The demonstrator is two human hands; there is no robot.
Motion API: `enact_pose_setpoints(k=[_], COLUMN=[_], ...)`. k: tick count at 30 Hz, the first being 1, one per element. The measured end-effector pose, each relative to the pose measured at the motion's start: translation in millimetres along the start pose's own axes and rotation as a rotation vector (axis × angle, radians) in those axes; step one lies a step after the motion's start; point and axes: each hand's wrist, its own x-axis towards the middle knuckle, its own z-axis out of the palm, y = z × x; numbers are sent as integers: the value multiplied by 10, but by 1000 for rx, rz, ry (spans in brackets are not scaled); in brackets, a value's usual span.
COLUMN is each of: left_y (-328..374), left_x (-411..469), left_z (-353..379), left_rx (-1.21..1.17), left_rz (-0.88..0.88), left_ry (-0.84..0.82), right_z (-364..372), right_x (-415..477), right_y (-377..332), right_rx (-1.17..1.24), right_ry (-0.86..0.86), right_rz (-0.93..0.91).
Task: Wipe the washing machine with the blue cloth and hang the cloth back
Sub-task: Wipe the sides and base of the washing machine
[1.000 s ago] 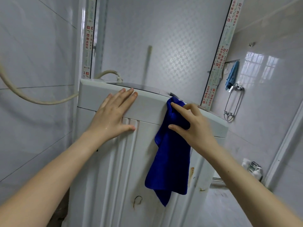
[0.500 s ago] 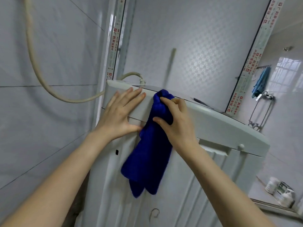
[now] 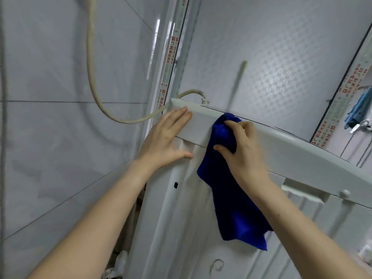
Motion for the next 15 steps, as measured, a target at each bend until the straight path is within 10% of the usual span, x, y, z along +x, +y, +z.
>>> enact_pose_setpoints(k=[5,15], left_y=[-115,-415], left_x=[-205,-264], left_z=[65,-102], left_rx=[-202,-484], left_rz=[-355,-330], left_ry=[-4,-145], right_z=[200,536], right_x=[131,329], right_y=[-125,-347], right_rx=[13,32], right_ry=[-4,-59], right_rz=[-14,-103])
